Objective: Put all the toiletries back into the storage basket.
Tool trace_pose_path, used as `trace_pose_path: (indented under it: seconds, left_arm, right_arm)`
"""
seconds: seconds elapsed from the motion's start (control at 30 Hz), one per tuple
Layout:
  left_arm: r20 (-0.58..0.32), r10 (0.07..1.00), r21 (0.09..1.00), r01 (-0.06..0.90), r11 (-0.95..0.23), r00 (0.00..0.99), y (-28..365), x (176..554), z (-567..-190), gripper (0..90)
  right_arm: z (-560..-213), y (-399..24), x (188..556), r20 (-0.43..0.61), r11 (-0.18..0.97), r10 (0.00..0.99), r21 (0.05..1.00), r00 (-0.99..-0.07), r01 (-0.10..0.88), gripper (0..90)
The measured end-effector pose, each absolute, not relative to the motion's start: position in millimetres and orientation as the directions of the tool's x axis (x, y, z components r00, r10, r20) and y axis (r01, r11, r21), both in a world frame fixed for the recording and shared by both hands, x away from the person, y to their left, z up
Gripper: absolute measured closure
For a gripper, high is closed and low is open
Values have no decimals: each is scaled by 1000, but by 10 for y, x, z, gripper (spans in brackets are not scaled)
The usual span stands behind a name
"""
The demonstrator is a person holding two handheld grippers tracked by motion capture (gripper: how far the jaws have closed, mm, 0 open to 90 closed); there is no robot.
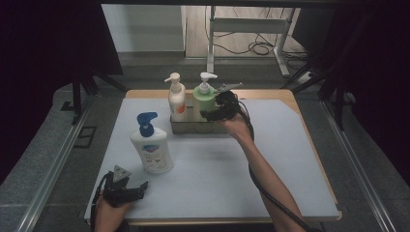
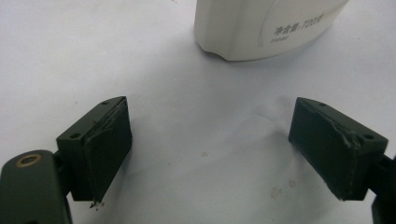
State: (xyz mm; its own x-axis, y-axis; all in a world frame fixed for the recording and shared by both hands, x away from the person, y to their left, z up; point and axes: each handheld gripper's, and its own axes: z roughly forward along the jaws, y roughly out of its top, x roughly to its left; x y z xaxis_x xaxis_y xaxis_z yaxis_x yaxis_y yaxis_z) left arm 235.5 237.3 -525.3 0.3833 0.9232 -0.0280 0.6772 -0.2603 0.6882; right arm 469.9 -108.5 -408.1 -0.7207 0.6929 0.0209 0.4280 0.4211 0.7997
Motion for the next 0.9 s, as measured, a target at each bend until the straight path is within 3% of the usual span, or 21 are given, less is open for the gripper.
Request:
trace_pose_path:
  seconds: [0.47, 0.9]
  left_arm:
    - [-29, 923, 688, 677, -259, 383, 2373, 2355, -5254, 129]
    - [-28, 923, 688, 678, -260, 383, 2373, 2354, -5253, 129]
  right_arm:
    - [-4137, -1436, 4680, 63, 393, 714, 788, -697, 474, 417]
    - [-4281, -1511, 4800, 57, 377, 769, 764, -637, 524, 837]
